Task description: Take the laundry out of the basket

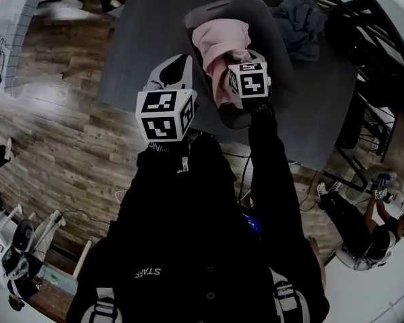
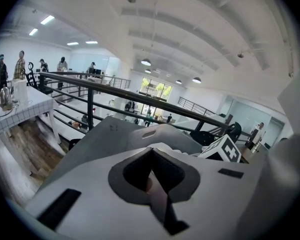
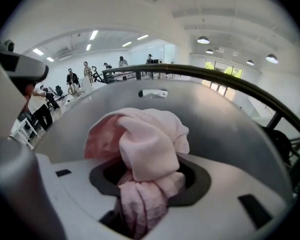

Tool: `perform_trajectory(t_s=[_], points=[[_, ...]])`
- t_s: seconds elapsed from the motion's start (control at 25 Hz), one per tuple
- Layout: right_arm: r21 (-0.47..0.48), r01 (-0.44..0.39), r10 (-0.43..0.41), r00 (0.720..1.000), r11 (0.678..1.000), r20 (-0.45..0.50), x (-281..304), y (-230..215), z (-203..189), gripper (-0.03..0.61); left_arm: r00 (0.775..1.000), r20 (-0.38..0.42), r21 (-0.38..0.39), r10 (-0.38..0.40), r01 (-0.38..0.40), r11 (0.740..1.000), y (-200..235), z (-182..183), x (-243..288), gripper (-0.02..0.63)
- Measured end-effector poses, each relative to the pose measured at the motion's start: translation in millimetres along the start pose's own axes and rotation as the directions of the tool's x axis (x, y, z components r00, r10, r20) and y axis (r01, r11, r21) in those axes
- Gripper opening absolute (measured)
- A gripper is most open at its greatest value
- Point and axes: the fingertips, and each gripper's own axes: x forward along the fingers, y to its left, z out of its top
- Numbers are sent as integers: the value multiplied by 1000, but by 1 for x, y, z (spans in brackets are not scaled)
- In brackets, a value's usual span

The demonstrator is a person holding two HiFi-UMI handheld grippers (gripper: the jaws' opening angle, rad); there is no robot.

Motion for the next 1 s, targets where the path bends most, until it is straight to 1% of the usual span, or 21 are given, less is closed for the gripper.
perform_trajectory(t_s=[0.16,0.32,0.44,0.6,0.72,0.8,1.0], points=[[32,51,-54,990,998,132,-56,-1,35,222,999,42,8,-12,12,1000,-7,15,-18,0],[69,101,-116,956,993,271,-116,3,68,222,995,93,22,-33,31,999,-15,33,-37,0],[105,119,-150,921,987,360,-159,10,86,222,990,133,35,-45,41,999,-22,47,-52,0],[155,141,-198,867,978,458,-212,12,104,222,978,196,57,-66,56,997,-34,72,-67,0],[184,161,-235,826,970,512,-244,12,114,222,966,240,83,-91,73,994,-44,91,-74,0],[203,175,-259,794,964,549,-265,10,121,222,956,270,108,-114,87,990,-53,104,-78,0],[230,211,-310,729,950,610,-321,8,118,222,940,302,148,-157,117,982,-84,112,-95,0]])
